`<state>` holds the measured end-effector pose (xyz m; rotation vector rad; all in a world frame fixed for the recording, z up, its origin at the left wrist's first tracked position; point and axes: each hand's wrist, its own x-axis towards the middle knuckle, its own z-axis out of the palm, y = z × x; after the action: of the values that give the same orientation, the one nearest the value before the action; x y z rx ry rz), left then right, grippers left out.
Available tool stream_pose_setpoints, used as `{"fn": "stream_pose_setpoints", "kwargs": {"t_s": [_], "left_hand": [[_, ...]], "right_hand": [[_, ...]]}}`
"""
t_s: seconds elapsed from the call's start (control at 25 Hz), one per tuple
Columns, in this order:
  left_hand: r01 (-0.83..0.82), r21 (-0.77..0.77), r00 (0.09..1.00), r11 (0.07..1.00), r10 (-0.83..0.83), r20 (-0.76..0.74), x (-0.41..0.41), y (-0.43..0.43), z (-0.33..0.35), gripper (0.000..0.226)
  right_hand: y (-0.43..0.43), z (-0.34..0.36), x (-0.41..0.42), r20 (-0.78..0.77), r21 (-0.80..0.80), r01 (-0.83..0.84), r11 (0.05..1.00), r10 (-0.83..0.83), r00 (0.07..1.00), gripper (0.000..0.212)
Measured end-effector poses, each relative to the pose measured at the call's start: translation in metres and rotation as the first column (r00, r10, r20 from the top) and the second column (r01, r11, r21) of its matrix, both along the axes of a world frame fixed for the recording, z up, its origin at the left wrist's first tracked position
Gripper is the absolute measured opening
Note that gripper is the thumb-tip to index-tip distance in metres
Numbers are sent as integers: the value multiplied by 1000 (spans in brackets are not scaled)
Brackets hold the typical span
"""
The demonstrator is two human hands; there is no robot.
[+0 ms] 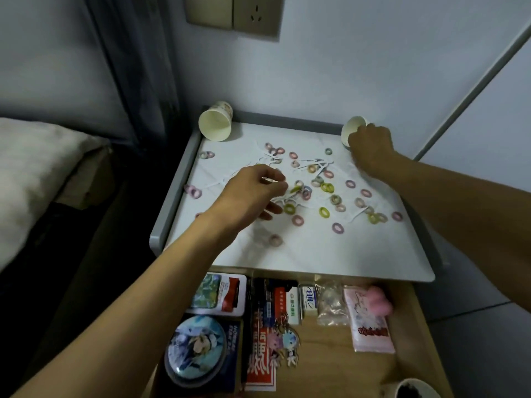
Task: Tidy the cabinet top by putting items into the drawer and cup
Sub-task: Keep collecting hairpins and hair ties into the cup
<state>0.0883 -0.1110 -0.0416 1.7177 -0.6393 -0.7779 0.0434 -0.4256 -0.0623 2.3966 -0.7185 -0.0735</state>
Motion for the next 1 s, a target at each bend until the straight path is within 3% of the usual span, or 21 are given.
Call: {"fn": "stream_pose_setpoints", "kwargs": {"t_s": [0.12,0.2,0.24,0.32,0.44,0.52,0.6,0.68,0.72,0.8,0.88,1.0], "left_hand": [[-25,8,998,1000,24,56,-4,1,-4,33],[-11,20,985,1000,7,173,-11,-1,-5,57],[6,20,971,1000,-10,237,-17,-3,-3,71],[58,-9,943,998,-51,329,-31,-6,-1,90],[147,-48,923,988,-119,366,-49,-8,-3,97],[128,-24,914,991,-109,391,-56,-7,-5,97],[82,6,894,997,-76,442,-59,-5,-6,97],[77,40,877,996,-86,473,-61,-6,-9,97],[84,57,875,995,-101,473,-62,-6,-10,95],[105,75,878,992,-128,461,-62,-7,-13,93],[129,79,880,988,-151,450,-61,-8,-16,92],[135,93,888,987,-162,430,-60,-8,-19,92]], "right_hand": [[26,27,-12,208,55,-189,980,174,962,19],[62,42,-35,483,258,-320,912,165,860,18],[85,47,-52,608,405,-406,819,91,789,17],[134,49,-89,716,627,-563,538,-114,689,14],[177,41,-124,636,772,-607,189,-226,738,12],[178,37,-132,624,780,-617,102,-205,754,16],[162,32,-135,660,744,-656,126,-285,695,17],[126,22,-139,696,718,-586,375,-361,621,20],[104,14,-142,687,710,-476,519,-362,631,23],[68,-4,-148,588,680,-249,690,-308,748,31],[51,-20,-149,490,676,-189,712,-243,837,35],[51,-30,-145,458,698,-226,680,-181,870,30]]}}
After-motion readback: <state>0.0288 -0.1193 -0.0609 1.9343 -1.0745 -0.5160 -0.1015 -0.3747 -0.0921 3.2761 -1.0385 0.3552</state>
